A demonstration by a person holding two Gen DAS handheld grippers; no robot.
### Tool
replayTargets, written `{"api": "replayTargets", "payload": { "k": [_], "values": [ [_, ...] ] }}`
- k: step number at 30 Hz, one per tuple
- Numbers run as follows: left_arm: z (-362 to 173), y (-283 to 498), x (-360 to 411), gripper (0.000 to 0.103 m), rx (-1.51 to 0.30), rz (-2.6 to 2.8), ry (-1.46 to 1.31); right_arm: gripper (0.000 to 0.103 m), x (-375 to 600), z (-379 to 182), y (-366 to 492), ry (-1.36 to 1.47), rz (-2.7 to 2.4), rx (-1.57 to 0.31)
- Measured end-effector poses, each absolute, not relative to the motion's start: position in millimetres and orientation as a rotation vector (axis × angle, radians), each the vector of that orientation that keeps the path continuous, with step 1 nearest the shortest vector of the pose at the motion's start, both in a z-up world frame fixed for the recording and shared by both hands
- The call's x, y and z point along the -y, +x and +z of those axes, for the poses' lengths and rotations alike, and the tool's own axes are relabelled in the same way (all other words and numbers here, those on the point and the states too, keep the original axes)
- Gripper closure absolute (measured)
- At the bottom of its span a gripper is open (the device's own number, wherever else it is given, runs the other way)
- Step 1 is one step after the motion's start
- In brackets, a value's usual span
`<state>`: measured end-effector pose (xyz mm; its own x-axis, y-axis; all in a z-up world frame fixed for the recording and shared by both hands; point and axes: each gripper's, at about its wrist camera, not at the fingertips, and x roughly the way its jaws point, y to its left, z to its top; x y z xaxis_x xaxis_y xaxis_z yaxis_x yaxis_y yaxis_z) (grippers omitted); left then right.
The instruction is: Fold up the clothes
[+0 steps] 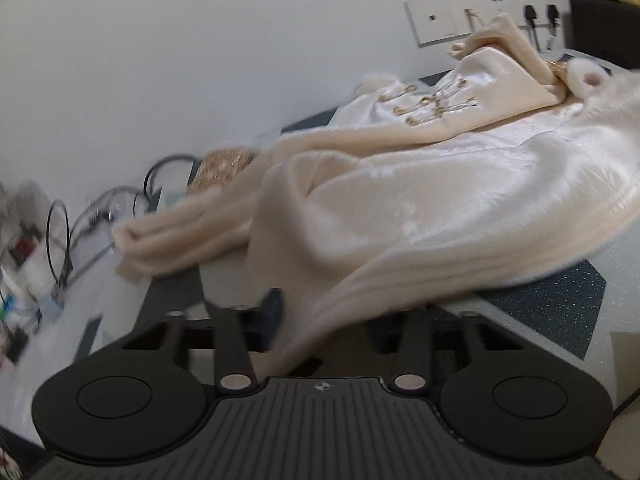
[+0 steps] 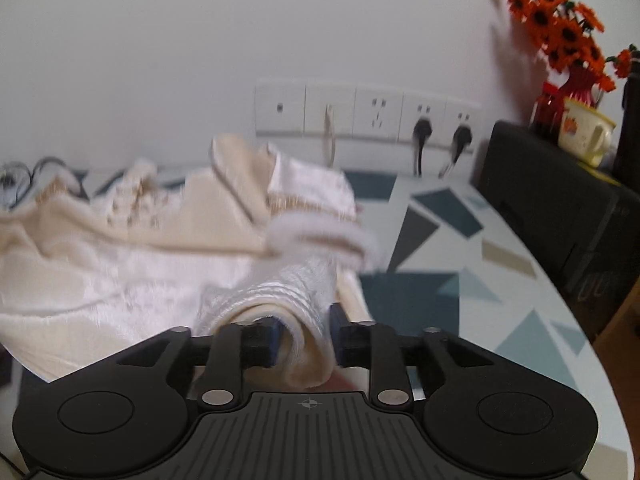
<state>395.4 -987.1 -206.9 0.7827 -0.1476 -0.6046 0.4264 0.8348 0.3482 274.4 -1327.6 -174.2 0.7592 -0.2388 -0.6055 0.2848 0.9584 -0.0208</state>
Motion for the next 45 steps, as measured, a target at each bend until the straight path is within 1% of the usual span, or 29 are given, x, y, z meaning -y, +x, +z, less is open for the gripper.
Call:
{"api": "replayTargets", "payload": {
  "k": [1,3,5,7,8,9,10,11,12,13,15,16,17,18,19,20,21,22,25,29,32,36,38,40,42,45],
  "values": [
    [-206.8,394.4,985.3,0.078,-0.607,-0.322,0.487,0.075,1325.3,-178.7,274.5,0.07,-0.29,-0.658],
    [-206.7,392.2,980.5,0.084,-0.626,-0.321,0.467,0.07,1323.6,-184.2,275.0,0.069,-0.297,-0.66],
    [-205.7,392.3,978.3,0.085,-0.63,-0.321,0.46,0.063,1323.0,-187.5,276.9,0.059,-0.307,-0.654],
    [-208.3,393.2,983.0,0.085,-0.635,-0.331,0.499,0.053,1323.9,-191.0,279.8,0.052,-0.322,-0.655],
    [-209.8,393.6,985.5,0.083,-0.637,-0.336,0.52,0.053,1324.9,-192.5,281.8,0.054,-0.32,-0.658],
    [-213.3,392.9,990.0,0.075,-0.642,-0.34,0.566,0.053,1325.6,-193.8,283.8,0.054,-0.317,-0.66],
    [-216.2,390.9,994.4,0.063,-0.632,-0.339,0.61,0.055,1325.0,-194.0,285.2,0.046,-0.307,-0.66],
    [-217.7,386.9,997.3,0.056,-0.6,-0.334,0.646,0.056,1324.3,-194.2,286.7,0.039,-0.298,-0.659],
    [-218.6,382.7,999.8,0.039,-0.567,-0.346,0.672,0.064,1323.5,-194.1,288.1,0.032,-0.287,-0.658],
    [-219.2,379.5,1001.5,0.035,-0.542,-0.362,0.687,0.072,1322.4,-193.0,289.3,0.03,-0.269,-0.656],
    [-221.7,375.7,1005.6,0.035,-0.51,-0.384,0.711,0.076,1320.2,-191.3,292.1,0.026,-0.241,-0.653],
    [-223.2,374.5,1007.6,0.038,-0.494,-0.39,0.722,0.075,1319.4,-190.9,294.2,0.021,-0.237,-0.654],
    [-223.5,375.9,1008.1,0.046,-0.502,-0.397,0.716,0.074,1318.3,-191.1,296.3,0.011,-0.238,-0.655],
    [-223.4,377.9,1008.2,0.077,-0.515,-0.404,0.706,0.072,1317.5,-191.2,298.3,0.002,-0.239,-0.657],
    [-223.4,379.9,1008.3,0.094,-0.528,-0.411,0.696,0.072,1317.7,-191.6,300.2,-0.001,-0.236,-0.658],
    [-218.2,378.6,1005.4,0.094,-0.526,-0.404,0.672,0.074,1318.9,-191.4,302.0,0.006,-0.231,-0.66],
    [-211.9,376.7,1001.8,0.096,-0.521,-0.395,0.644,0.082,1321.4,-190.3,302.5,0.022,-0.227,-0.662],
    [-205.5,374.7,998.2,0.097,-0.515,-0.385,0.616,0.095,1324.0,-187.6,302.5,0.042,-0.226,-0.658],
    [-186.4,368.8,987.4,0.097,-0.498,-0.356,0.533,0.096,1331.9,-170.4,293.8,0.1,-0.239,-0.596],
    [-140.7,357.9,964.9,0.097,-0.46,-0.275,0.378,0.096,1343.9,-131.2,269.9,0.169,-0.241,-0.459],
    [-108.1,343.3,949.9,0.097,-0.419,-0.227,0.276,0.096,1350.5,-95.6,242.4,0.227,-0.221,-0.34],
    [-73.7,312.0,936.4,0.097,-0.354,-0.203,0.198,0.096,1346.5,-54.8,193.7,0.202,-0.197,-0.212],
    [-68.4,290.4,931.9,0.097,-0.327,-0.218,0.216,0.097,1343.0,-49.2,166.9,0.203,-0.204,-0.21],
    [-71.4,275.0,925.1,0.097,-0.349,-0.239,0.223,0.097,1339.3,-45.2,140.6,0.203,-0.211,-0.215],
    [-88.1,266.1,915.8,0.097,-0.424,-0.274,0.223,0.097,1333.5,-56.9,119.9,0.196,-0.228,-0.292],
    [-119.4,255.6,906.6,0.097,-0.54,-0.337,0.258,0.096,1323.7,-91.5,103.8,0.232,-0.27,-0.464]
  ]
}}
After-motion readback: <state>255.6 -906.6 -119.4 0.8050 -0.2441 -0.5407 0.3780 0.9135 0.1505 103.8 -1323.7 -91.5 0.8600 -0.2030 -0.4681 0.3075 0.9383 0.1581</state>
